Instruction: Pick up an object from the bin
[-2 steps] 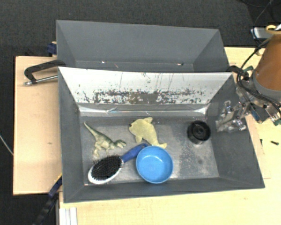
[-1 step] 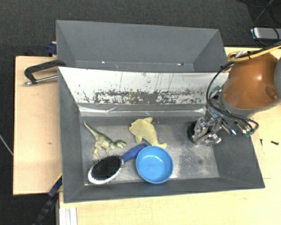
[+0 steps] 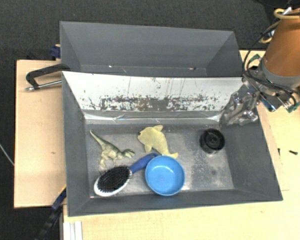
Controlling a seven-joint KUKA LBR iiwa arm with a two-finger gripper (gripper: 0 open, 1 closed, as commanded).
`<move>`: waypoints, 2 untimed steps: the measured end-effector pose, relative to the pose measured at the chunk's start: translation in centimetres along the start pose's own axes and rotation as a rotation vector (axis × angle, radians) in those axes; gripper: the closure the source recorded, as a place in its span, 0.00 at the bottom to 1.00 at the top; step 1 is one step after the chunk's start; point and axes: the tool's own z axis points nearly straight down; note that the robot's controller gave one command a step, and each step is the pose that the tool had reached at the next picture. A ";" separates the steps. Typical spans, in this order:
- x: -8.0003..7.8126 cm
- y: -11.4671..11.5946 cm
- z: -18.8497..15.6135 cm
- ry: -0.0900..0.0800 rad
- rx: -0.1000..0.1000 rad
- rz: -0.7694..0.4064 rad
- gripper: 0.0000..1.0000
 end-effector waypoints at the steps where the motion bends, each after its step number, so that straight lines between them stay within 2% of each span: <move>1: -0.1 -0.5 10.8 0.005 -0.007 -0.219 1.00; 2: -1.2 -1.0 1.5 0.000 -0.001 -0.197 1.00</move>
Offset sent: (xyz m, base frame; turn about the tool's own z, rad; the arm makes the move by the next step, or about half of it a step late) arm 0.0033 -0.0056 -0.1300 -0.2329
